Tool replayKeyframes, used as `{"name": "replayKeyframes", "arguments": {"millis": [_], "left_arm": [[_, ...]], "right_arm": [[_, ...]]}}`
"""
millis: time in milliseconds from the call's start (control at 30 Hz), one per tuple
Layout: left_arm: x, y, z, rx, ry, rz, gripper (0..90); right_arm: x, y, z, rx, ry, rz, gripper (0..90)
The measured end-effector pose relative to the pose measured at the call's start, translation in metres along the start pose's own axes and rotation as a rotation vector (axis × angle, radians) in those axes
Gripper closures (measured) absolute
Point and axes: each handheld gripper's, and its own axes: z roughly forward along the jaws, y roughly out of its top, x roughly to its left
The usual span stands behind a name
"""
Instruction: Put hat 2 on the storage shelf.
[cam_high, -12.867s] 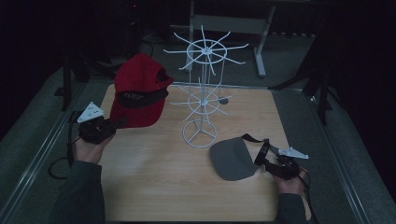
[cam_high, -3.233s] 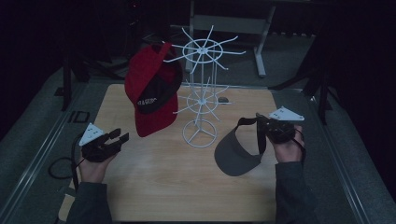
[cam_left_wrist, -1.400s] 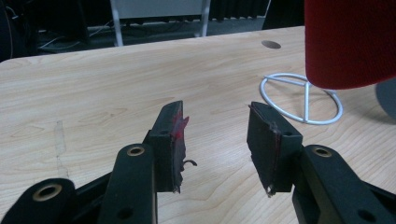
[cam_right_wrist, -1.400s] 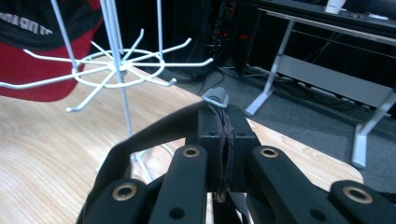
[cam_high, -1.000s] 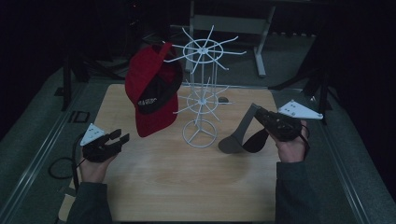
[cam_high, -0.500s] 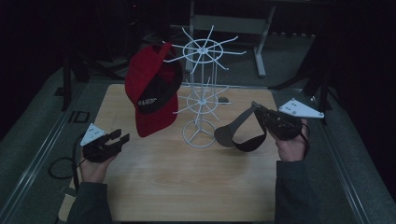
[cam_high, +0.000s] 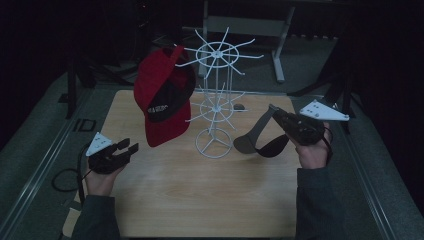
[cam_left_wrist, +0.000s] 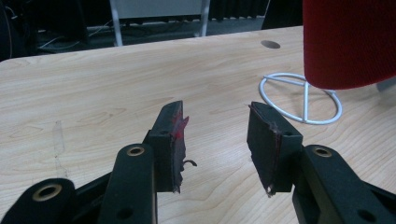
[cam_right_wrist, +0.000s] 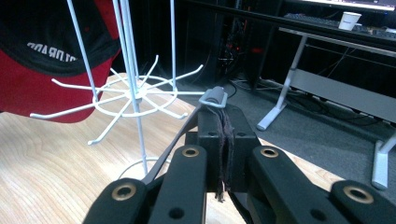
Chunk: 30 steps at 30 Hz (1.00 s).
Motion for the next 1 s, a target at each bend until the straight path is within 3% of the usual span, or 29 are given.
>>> {"name": "replayKeyframes", "arguments": {"millis": [267, 667, 1000], "left_arm": [[0.001, 0.000, -0.001, -0.002, 0.002, -0.002, 56.9], [0.000, 0.000, 0.000, 0.000, 0.002, -0.002, 56.9], [0.000, 0.000, 0.000, 0.002, 0.002, -0.001, 56.7]], "right_arm": [[-0.005, 0.006, 0.000, -0.014, 0.009, 0.018, 87.5], [-0.002, 0.022, -0.002, -0.036, 0.027, -0.011, 87.5], [-0.005, 0.032, -0.001, -0.059, 0.044, 0.005, 87.6]]}}
